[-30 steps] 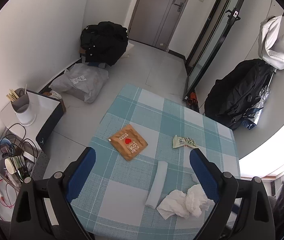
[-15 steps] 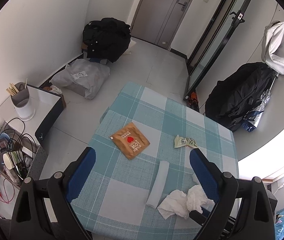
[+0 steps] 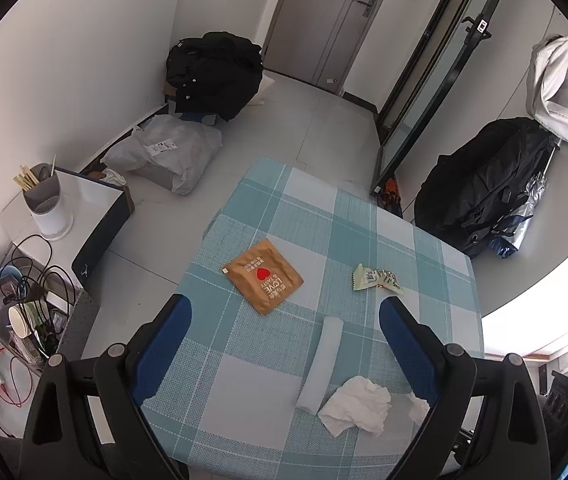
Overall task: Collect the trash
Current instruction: 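Lower the right gripper onto a crumpled white tissue and close it, then grasp another white tissue with the left gripper while the right gripper holds its tissue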
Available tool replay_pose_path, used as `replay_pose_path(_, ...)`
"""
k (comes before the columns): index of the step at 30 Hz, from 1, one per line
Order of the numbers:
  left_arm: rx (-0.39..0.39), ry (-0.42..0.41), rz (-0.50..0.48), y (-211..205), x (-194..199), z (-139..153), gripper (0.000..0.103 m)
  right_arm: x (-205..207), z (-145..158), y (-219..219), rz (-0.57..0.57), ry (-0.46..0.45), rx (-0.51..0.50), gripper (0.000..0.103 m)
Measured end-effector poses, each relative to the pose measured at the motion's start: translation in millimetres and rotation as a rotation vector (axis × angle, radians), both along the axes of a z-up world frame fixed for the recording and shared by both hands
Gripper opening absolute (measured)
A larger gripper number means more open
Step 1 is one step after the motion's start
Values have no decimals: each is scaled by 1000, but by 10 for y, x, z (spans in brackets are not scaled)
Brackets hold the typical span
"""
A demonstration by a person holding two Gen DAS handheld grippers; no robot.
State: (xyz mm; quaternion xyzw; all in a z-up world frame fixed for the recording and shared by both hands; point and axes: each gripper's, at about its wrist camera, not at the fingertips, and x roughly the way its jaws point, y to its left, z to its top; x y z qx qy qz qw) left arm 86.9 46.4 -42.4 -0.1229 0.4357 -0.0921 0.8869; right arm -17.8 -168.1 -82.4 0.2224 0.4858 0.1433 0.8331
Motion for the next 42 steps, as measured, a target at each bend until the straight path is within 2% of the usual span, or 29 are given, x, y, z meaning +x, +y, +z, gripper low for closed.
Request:
replay_pose_path(2,7,2,-7,-16,-3,-7,93,-33,10,-30,20,16,-11,4)
replay_pose_path(7,18,9,-30,-74,-10,-22,93,-121,-34,30,110,62,-147,4)
replay_pose_path(11,28,11,-46,-123,-20,-29,93,-195,-116,22,123,91,-241,11)
replay_pose_path(12,36,9,-49,-139,-25,-28,93,-210,-131,7,123,97,-244,13)
replay_pose_path(14,48,4,-56,-164,-36,-24,93,-212,-151,-24,112,109,-258,42)
replay_pose_path(15,52,2,-58,-171,-40,-26,93,-224,-144,-36,109,104,-265,45)
replay_pose_path(19,72,9,-57,-185,-47,-50,93,-271,-94,-36,119,77,-327,48)
replay_pose_path(22,77,13,-51,-171,-47,-57,93,-273,-49,-40,123,32,-331,55)
replay_pose_path(27,95,4,-32,-140,-59,-56,93,-135,-57,49,145,-26,-378,58)
replay_pose_path(29,104,5,-16,-111,-62,-74,93,-79,-82,111,173,-30,-384,63)
replay_pose_path(36,101,14,20,-6,-41,-101,93,14,-284,310,249,-35,-447,61)
replay_pose_path(39,108,7,13,-5,-53,-104,93,-39,-302,353,256,-72,-487,47)
replay_pose_path(41,119,6,1,-28,-55,-119,93,-62,-296,343,252,-90,-495,29)
replay_pose_path(42,122,8,-4,-39,-55,-127,93,-63,-292,325,246,-92,-487,25)
